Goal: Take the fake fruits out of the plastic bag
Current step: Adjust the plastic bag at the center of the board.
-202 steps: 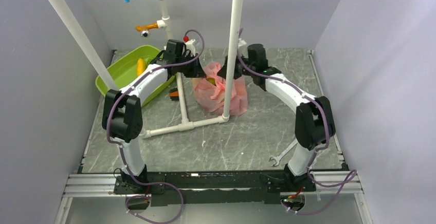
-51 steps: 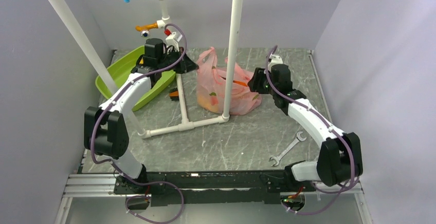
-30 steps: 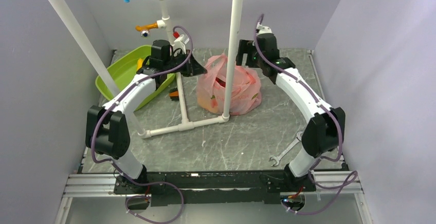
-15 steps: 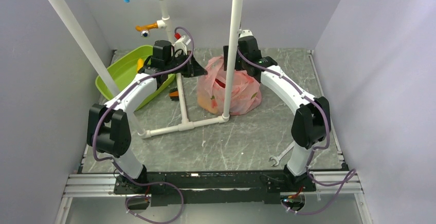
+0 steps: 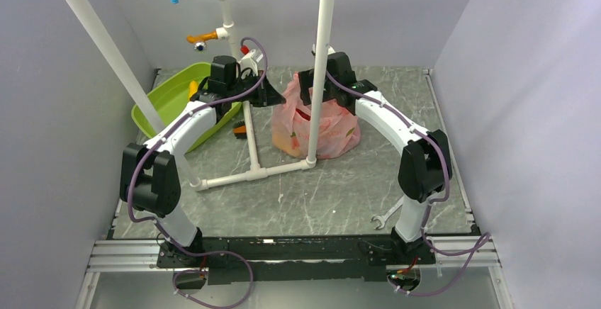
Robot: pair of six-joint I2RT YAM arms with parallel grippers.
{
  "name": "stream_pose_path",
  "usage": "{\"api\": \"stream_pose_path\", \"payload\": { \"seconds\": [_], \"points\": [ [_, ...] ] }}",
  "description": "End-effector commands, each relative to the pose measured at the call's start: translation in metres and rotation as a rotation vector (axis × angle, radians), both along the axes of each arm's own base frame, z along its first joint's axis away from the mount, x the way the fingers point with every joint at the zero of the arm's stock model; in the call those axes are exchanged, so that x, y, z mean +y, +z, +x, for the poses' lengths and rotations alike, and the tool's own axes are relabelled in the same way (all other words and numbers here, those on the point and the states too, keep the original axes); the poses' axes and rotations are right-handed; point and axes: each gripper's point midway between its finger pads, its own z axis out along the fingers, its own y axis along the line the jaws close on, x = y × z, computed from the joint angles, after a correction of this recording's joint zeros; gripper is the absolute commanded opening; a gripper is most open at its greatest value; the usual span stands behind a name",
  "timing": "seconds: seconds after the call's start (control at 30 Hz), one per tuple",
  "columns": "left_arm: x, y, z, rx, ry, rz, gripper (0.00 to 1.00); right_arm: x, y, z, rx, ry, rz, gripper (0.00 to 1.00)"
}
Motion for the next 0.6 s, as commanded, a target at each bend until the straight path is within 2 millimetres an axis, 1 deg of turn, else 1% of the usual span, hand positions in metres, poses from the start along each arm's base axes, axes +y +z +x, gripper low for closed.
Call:
{"api": "stream_pose_path", "payload": {
  "seconds": [0.0, 0.07, 0.1, 0.13, 0.17, 0.2, 0.23, 0.33, 0.43, 0.5, 0.57],
  "points": [
    [-0.001, 0.022, 0.004, -0.067, -0.006, -0.006, 0.00, 0.007, 0.019, 0.014, -0.114, 0.013, -0.016, 0.92],
    [-0.002, 0.022, 0.004, -0.065, -0.007, -0.006, 0.00, 0.004, 0.025, 0.021, -0.148, -0.024, -0.008, 0.83],
    [-0.001, 0.021, 0.004, -0.063, -0.006, -0.006, 0.00, 0.004, 0.029, 0.024, -0.160, -0.028, -0.007, 0.74],
    [-0.001, 0.020, 0.004, -0.060, -0.006, -0.004, 0.00, 0.003, 0.031, 0.028, -0.168, -0.044, -0.014, 0.59],
    [0.000, 0.020, 0.005, -0.060, -0.003, -0.002, 0.00, 0.001, 0.034, 0.033, -0.175, -0.067, -0.016, 0.35],
    [0.002, 0.020, 0.007, -0.062, 0.004, 0.002, 0.00, -0.005, 0.035, 0.040, -0.181, -0.116, -0.029, 0.13],
    [0.004, 0.021, 0.008, -0.060, 0.011, 0.004, 0.00, -0.009, 0.041, 0.045, -0.194, -0.146, -0.028, 0.00],
    [0.022, 0.035, 0.015, -0.065, 0.046, -0.040, 0.00, -0.018, 0.074, 0.057, -0.261, -0.178, 0.044, 0.00],
    [0.041, 0.054, 0.017, -0.099, 0.065, -0.082, 0.00, -0.032, 0.113, 0.068, -0.296, -0.177, 0.215, 0.00],
    [0.048, 0.062, 0.017, -0.134, 0.073, -0.059, 0.00, -0.042, 0.137, 0.077, -0.283, -0.147, 0.329, 0.00],
    [0.052, 0.072, 0.014, -0.170, 0.074, -0.052, 0.00, -0.047, 0.165, 0.080, -0.295, -0.109, 0.416, 0.00]
  ]
}}
